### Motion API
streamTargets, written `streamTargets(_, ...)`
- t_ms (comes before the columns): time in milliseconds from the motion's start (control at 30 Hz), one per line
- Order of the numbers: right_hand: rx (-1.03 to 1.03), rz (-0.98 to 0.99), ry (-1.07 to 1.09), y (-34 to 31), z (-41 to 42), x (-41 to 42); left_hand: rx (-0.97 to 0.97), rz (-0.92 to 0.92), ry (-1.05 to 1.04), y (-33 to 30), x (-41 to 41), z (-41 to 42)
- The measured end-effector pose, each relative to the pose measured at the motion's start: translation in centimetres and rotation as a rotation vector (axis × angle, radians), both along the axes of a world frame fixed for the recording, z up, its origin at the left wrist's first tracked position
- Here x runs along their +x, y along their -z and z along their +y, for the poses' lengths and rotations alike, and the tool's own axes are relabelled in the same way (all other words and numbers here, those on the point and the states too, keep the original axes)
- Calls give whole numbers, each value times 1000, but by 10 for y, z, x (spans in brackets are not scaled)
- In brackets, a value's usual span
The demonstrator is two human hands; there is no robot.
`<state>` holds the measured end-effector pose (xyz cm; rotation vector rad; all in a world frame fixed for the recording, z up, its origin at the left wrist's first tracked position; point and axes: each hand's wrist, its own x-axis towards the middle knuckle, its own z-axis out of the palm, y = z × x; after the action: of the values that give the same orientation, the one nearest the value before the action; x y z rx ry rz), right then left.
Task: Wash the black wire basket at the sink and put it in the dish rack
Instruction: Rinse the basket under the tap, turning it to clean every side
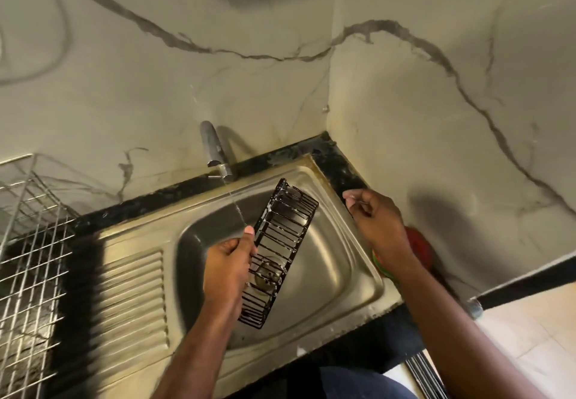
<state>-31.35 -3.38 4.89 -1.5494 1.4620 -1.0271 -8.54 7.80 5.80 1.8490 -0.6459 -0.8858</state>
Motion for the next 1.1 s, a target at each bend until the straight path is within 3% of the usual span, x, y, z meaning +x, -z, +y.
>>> streamTargets(233,-191,153,-452,-5,-11,93,82,2,-19,11,27,-10)
streamTargets(400,-229,109,-551,8,-34,146,100,50,-94,23,43,-12)
streamTargets(533,79,-90,-530,14,-61,193,109,219,-56,35,50,-8)
streamTargets(633,543,-457,-480,11,-81,231,126,250,-51,40,51,-2)
streamTargets(767,1076,-680,-473,8,-102,270,115,302,-120,48,59,-3)
streamTargets(933,1244,-862,-467,18,-108,282,24,422,-174,56,65,-6)
streamTargets(1100,1167,-763,-466,22,-104,270,-29,458,-125,63,71,-11)
